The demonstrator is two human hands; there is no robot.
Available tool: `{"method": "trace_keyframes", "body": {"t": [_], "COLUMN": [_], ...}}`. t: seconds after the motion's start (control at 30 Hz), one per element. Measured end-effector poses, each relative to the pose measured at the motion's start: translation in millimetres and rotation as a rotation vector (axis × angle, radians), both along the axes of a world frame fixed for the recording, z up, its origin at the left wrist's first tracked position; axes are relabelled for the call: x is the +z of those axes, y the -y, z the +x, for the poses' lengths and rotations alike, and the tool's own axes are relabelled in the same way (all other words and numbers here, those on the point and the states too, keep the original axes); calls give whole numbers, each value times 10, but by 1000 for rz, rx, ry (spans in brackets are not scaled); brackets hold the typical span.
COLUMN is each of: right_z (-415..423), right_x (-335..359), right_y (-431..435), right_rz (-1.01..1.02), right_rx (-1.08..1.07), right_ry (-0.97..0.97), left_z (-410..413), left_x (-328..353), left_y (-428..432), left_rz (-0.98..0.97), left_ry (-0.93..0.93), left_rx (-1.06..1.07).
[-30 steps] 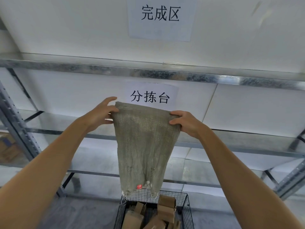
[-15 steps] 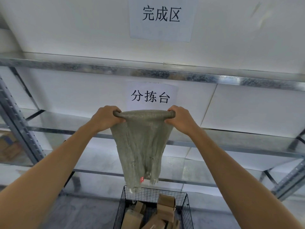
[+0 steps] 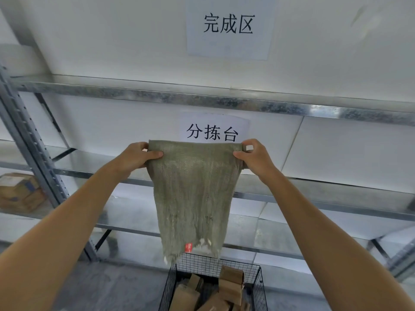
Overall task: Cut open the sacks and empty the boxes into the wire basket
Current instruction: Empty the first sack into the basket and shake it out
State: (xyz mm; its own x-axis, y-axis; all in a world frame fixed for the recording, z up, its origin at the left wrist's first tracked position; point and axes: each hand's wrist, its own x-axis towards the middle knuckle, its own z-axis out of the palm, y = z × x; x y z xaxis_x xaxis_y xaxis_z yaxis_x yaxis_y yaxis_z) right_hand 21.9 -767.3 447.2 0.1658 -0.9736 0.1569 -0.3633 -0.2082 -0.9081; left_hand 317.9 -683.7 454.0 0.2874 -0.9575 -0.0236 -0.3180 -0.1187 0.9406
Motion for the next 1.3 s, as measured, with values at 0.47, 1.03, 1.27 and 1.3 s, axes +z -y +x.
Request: {"method": "trace_keyframes", "body": {"t": [0.47, 1.03, 1.27, 1.3], "right_z": [32, 270, 277, 270], "right_x": [31, -58, -60, -62], "right_y": [-128, -226, -186, -180], "right_rz": [97, -370, -136, -106], "right_rx": [225, 45, 175, 186], "right_ry": [-201, -957, -698, -607], "left_z": [-5, -59, 113, 140], "left_x": [74, -145, -113, -104], "left_y": [-67, -5, -95, -119], "left_rz": [5, -35, 27, 43], "left_ry": [48, 797, 662, 572], "left_rx": [-111, -110, -130, -131]}}
